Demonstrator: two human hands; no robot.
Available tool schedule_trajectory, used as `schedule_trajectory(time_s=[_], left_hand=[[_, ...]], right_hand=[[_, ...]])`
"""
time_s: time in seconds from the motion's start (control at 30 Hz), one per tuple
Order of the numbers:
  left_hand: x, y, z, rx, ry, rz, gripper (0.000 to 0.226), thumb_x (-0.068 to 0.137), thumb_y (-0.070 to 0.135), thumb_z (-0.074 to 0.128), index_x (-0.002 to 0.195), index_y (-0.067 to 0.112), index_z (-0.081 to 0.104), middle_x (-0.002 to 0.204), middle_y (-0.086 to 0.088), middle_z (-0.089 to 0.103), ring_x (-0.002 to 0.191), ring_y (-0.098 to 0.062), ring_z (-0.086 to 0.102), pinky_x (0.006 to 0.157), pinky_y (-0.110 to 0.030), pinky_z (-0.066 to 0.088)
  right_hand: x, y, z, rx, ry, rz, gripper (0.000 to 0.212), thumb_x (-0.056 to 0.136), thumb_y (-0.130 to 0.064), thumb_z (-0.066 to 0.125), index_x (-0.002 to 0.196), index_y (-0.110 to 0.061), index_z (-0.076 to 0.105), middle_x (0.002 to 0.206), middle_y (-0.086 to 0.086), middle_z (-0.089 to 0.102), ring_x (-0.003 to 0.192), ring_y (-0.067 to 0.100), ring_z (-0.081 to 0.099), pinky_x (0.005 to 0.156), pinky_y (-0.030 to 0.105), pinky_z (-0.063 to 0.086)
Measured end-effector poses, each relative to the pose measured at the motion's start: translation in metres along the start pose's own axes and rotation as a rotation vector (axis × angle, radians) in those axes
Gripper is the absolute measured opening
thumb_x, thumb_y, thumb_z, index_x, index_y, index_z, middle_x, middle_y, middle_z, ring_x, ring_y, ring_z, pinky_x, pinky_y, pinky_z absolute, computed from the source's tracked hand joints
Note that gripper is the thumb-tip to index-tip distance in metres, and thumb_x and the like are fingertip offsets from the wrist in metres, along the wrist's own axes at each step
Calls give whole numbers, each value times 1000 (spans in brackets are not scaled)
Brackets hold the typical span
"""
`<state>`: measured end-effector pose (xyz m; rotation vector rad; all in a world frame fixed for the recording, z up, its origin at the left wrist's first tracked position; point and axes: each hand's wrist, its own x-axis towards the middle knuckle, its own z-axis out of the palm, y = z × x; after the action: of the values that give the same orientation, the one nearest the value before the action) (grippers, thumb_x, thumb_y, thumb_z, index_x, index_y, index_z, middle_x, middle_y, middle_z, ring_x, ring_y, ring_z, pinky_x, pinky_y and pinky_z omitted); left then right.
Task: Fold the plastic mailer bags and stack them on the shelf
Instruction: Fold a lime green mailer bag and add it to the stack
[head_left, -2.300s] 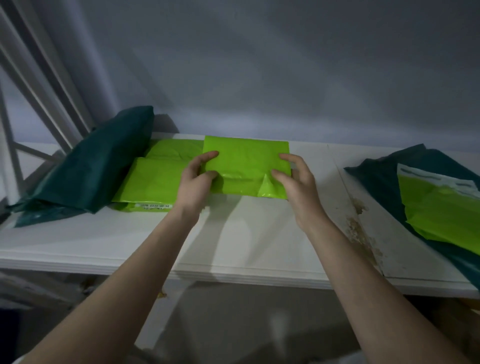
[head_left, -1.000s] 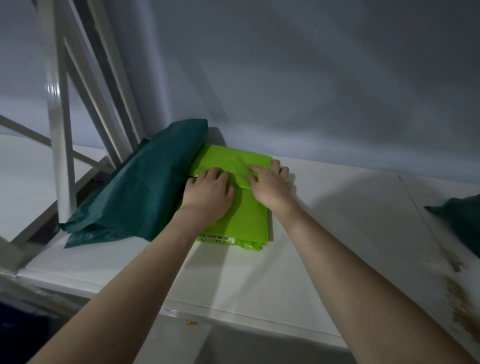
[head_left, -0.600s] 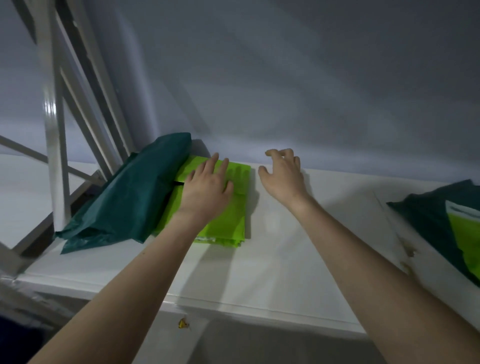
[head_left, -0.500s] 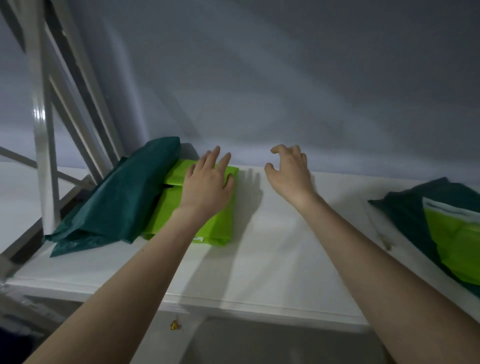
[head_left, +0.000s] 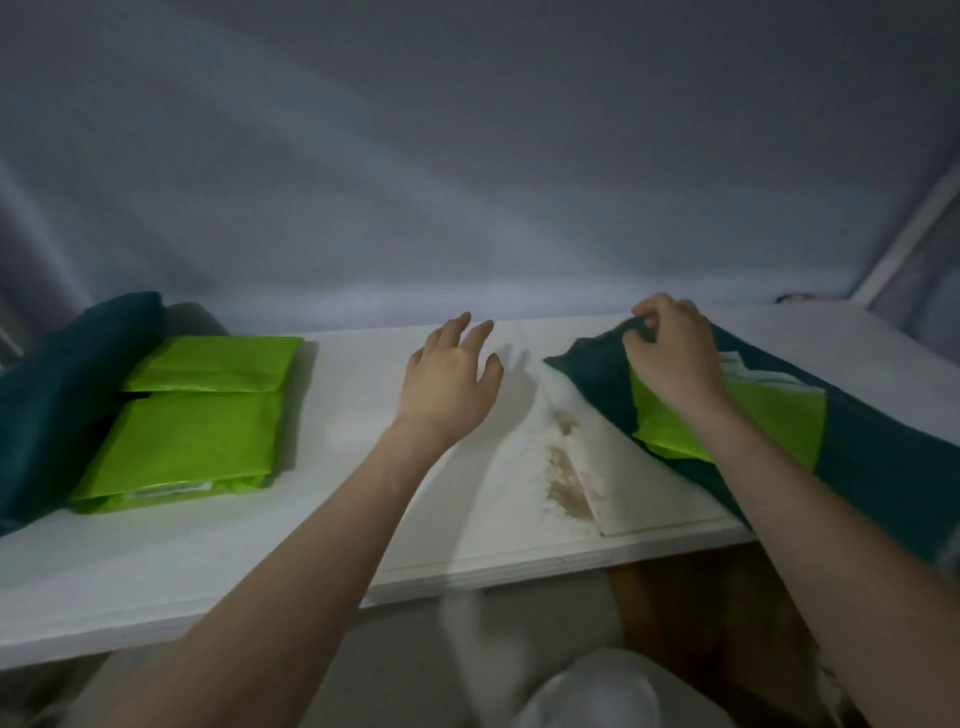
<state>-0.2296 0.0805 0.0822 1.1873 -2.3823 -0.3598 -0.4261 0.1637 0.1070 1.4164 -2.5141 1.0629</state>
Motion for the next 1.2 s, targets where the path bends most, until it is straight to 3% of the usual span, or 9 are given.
schedule_trajectory(time_s=[0.2,0.33,0.5,0.6,0.7,0.87,0.97,1.07,1.2], left_hand=[[-2,56,60,-60,-129,85,49,98,33,35,146,23,28,155,-3,23,142,-22,21,112,-39,23],[1,82,95,-90,-221,90,51,98,37,34,146,21,27,155,-5,23,141,-24,22,112,-41,24],[0,108,129,-132,-363,110,55,98,41,34,148,19,22,154,-9,23,141,-29,22,113,-45,23],[1,118,141,-177,-415,91,55,98,41,34,147,18,23,151,-11,30,136,-31,29,110,-44,28],[3,126,149,-238,-431,62,53,98,40,35,145,18,26,145,-13,39,130,-32,37,106,-45,33],[3,131,149,-359,-363,20,49,98,36,37,141,14,35,139,-13,44,123,-29,45,104,-39,36],[6,136,139,-576,-282,-51,44,98,32,42,136,11,42,129,-5,53,115,-20,51,90,-25,39],[12,140,124,-844,-237,-212,40,95,35,49,127,13,45,102,4,57,93,-13,57,82,-26,42],[21,133,101,-1287,-312,-420,63,83,43,64,129,5,45,121,-10,60,108,-20,61,87,-31,53]], right_hand=[[-23,94,-36,-42,-4,273,32,89,-15,53,119,-3,48,123,21,48,113,36,46,92,39,40],[-37,132,-43,-60,-39,444,47,90,-21,52,131,-4,39,135,20,36,124,38,35,103,42,33],[-48,160,-47,-17,0,532,54,88,-30,56,132,-7,34,136,17,33,126,37,31,100,42,32],[-49,170,-49,83,-29,536,61,89,-35,56,135,-7,29,131,13,42,117,30,44,91,35,39],[-50,175,-50,168,-58,524,62,91,-36,55,138,-8,25,111,3,44,96,18,46,77,27,37],[-49,177,-46,206,-16,468,46,87,-19,58,127,-12,37,105,7,55,93,22,54,77,33,48],[-46,169,-49,199,70,404,48,78,-5,52,123,-15,40,106,15,59,101,33,55,82,48,51],[-43,155,-55,187,151,302,54,78,4,49,127,-14,38,110,14,57,102,31,55,84,48,49],[-39,128,-64,168,241,165,58,79,9,47,131,-15,38,109,12,57,101,29,54,88,46,46]])
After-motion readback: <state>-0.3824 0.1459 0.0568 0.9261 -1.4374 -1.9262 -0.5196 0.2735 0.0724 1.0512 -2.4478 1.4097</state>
